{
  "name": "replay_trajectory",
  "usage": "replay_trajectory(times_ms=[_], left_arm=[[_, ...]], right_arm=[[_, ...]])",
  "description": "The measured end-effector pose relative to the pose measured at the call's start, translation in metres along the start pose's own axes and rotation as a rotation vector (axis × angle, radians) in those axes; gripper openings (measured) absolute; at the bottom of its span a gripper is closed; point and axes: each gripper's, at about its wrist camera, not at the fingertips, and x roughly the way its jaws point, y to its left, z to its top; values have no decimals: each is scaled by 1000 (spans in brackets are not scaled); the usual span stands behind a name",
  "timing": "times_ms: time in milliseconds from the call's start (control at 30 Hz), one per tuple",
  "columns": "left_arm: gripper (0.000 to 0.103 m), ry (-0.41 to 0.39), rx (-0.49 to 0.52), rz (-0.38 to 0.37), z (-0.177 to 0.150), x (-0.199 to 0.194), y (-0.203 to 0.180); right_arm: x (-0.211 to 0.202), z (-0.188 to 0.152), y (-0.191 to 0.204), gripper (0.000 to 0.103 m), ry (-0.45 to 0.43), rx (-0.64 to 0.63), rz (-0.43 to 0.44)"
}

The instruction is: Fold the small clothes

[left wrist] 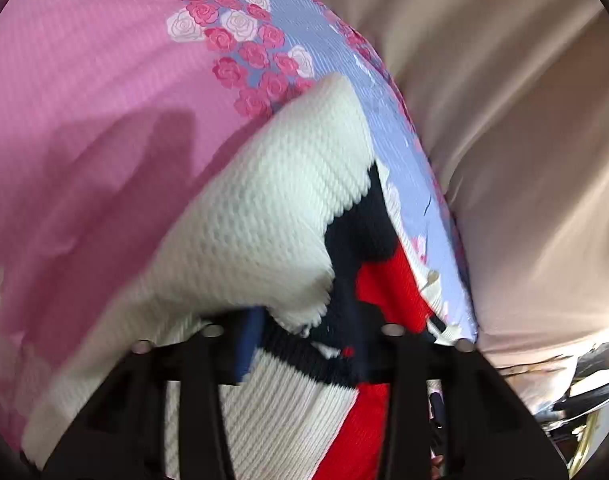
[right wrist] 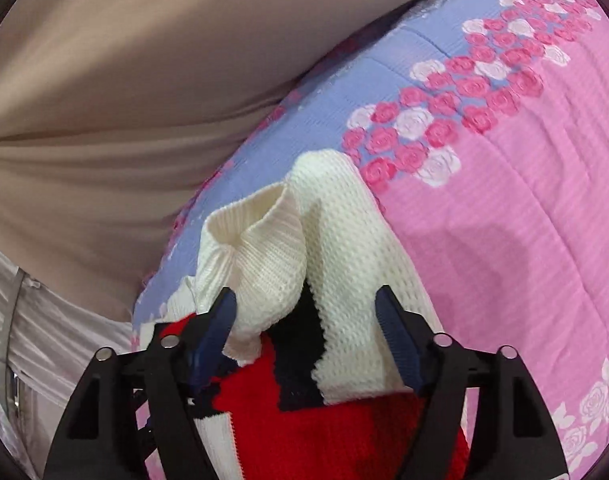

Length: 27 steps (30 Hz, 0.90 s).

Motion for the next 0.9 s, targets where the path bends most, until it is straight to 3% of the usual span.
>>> replay_trajectory(times_ms=[33, 100, 200, 333, 467, 533, 567, 600, 667, 767, 833, 900], left_arm=[[17, 1, 21, 5, 4, -1, -3], [14, 3, 53, 13, 7, -3, -9], [12, -20, 88, 18, 11, -13, -16], [13, -25, 85, 34, 17, -21, -8], [14, -6, 53, 57, 17, -13, 4], [14, 4, 28, 63, 16, -7, 8], [13, 5, 27, 68, 16, -7, 8], [11, -18, 30, 65, 18, -13, 4], [10, -57, 59, 36, 21, -33, -7], [10, -93, 119, 28, 25, -60, -22], [11, -72, 152, 95, 24, -55, -17], [13, -35, 157, 173, 21, -37, -2]], right_arm=[[7, 4, -1, 73, 25, 12, 3], [11, 12, -2, 73, 58, 49, 2], [-8, 13, -1, 73, 8, 63, 67], [-14, 5, 2, 73, 14, 43, 100], [22, 0, 4, 73, 82, -47, -41], [34, 1, 8, 63, 77, -101, -64], [37, 4, 12, 16, 92, -120, -68], [38, 9, 15, 6, 114, -113, -45], [13, 23, 31, 6, 41, -122, 39], [-27, 34, 46, 5, -59, -181, 60], [-22, 30, 32, 5, -41, -190, 9], [1, 22, 11, 8, 32, -196, -116]])
